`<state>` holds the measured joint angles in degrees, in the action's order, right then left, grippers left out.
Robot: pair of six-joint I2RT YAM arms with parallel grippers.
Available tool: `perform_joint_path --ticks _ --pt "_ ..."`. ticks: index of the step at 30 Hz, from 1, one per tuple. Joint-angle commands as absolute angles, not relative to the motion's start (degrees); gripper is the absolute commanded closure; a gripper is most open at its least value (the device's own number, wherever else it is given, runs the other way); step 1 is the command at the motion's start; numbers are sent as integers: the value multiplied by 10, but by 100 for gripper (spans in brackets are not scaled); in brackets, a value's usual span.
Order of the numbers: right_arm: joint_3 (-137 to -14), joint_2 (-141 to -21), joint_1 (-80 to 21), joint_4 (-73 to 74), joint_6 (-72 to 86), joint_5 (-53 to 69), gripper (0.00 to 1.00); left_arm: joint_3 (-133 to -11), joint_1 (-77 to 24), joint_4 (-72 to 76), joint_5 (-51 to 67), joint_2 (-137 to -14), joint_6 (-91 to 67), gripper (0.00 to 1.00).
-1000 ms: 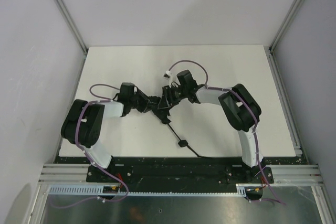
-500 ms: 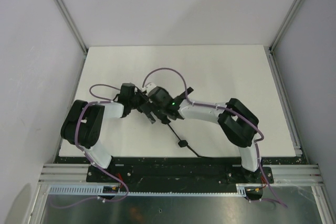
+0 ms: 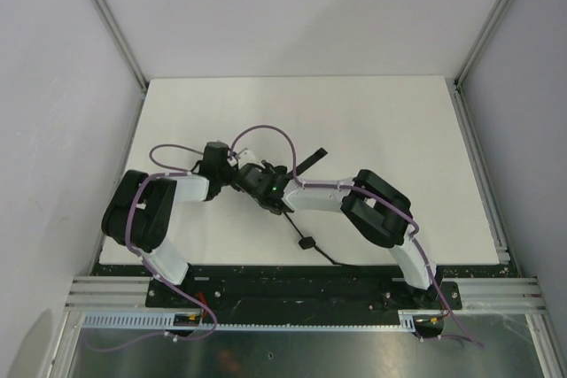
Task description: Put away the umbrella
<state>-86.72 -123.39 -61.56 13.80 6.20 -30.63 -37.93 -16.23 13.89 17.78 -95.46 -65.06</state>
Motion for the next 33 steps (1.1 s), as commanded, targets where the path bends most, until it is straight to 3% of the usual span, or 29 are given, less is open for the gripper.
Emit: perform_joint_path --ticks 1,3,5,9,12,16,23,33 --pt "-824 -1248 -583 115 75 -308 61 -351 -175 58 143 -943 -631 100" --pt "-814 -1243 -569 106 81 -253 83 -354 -174 58 147 -938 -632 98" --pt "-793 -1236 -552 87 80 -183 96 -359 -174 58 147 -927 -623 87" --pt "-746 -1220 -512 36 73 -2 100 -358 -168 58 117 -877 -597 49" --pt "-715 -1219 -470 -13 95 155 100 -353 -155 58 114 -849 -585 26" --pt "-697 -1243 -416 -73 142 334 100 -340 -139 58 126 -815 -582 7" --pt "-694 -1314 -363 -173 269 516 100 -325 -136 79 161 -812 -617 1" --pt "-693 -1354 -349 -280 364 581 100 -353 -177 104 153 -904 -671 2"
